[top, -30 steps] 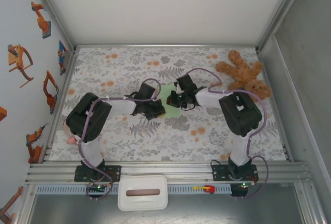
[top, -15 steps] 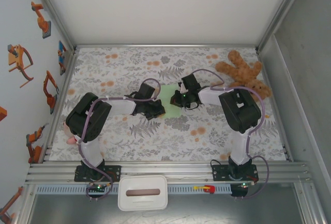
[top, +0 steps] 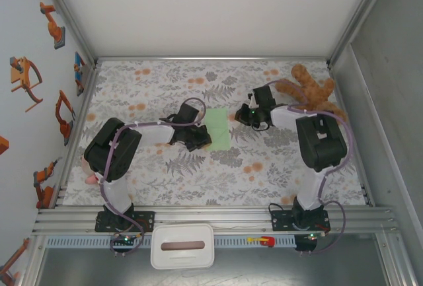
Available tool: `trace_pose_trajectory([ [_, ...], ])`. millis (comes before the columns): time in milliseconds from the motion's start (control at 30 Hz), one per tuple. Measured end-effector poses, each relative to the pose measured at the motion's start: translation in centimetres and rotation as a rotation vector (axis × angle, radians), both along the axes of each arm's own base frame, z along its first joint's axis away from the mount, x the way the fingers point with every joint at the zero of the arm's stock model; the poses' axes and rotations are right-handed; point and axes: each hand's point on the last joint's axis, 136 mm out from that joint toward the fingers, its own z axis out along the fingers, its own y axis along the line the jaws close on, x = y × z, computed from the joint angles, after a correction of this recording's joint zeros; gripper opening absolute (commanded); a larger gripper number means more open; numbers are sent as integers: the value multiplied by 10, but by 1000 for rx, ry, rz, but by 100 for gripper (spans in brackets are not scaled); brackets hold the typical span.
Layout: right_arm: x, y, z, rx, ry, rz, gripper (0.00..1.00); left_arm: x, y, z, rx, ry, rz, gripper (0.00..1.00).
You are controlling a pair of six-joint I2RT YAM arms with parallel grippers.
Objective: Fold a paper plane with a square sheet of paper (pick it up from the middle)
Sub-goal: Fold the triangle a second time at the center of the table, then pick up the paper from the center of the table.
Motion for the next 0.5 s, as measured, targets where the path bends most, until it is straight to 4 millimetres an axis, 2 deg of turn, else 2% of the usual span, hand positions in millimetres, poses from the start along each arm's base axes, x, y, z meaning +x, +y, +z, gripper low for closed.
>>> trace_pose_trajectory([
  [100,-15,3,21,32,-30,-4,24,13,-8,24,-36,-53,-3,19],
  [233,-36,15,22,82,0,-7,32,33,-9,43,-72,-106,19,21],
  [267,-41,18,18,92,18,-6,39,36,-6,42,-73,-108,28,21],
  [300,-47,22,13,100,42,-3,40,40,-4,41,-73,-108,38,21],
  [500,-64,47,-5,133,114,16,38,52,4,18,-50,-79,66,21],
])
